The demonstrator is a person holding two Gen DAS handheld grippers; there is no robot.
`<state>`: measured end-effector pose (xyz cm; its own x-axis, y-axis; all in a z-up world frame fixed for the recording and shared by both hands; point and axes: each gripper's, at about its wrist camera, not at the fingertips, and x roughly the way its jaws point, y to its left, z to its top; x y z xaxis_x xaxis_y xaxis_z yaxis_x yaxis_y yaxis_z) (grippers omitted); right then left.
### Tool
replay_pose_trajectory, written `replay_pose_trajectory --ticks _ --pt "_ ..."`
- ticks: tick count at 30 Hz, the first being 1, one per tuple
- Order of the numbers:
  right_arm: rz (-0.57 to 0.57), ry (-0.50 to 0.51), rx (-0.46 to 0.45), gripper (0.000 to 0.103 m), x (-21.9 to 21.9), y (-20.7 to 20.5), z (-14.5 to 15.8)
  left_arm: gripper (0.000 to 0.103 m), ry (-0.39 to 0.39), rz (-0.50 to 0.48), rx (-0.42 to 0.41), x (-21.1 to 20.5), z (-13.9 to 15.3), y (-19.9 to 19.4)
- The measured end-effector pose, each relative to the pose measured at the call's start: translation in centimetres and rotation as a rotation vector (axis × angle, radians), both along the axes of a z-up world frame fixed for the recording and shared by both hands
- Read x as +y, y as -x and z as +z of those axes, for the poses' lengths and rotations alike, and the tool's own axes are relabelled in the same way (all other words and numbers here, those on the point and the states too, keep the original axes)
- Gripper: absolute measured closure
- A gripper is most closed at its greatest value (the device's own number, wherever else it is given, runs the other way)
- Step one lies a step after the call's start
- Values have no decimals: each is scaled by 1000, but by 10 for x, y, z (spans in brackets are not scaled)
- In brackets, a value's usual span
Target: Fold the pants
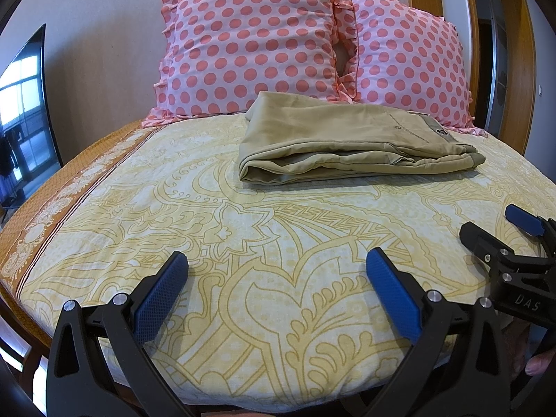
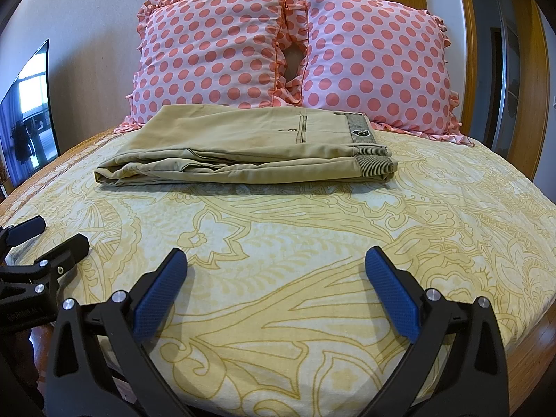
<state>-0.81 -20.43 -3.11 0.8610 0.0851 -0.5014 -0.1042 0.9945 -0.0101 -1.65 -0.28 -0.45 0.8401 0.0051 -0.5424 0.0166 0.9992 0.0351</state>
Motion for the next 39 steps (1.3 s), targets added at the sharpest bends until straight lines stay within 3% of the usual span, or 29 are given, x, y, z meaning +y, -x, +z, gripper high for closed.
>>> replay_pose_trajectory --ticks 39 --pt "-3 0 -2 2 1 -1 -1 1 0 3 -1 -3 1 0"
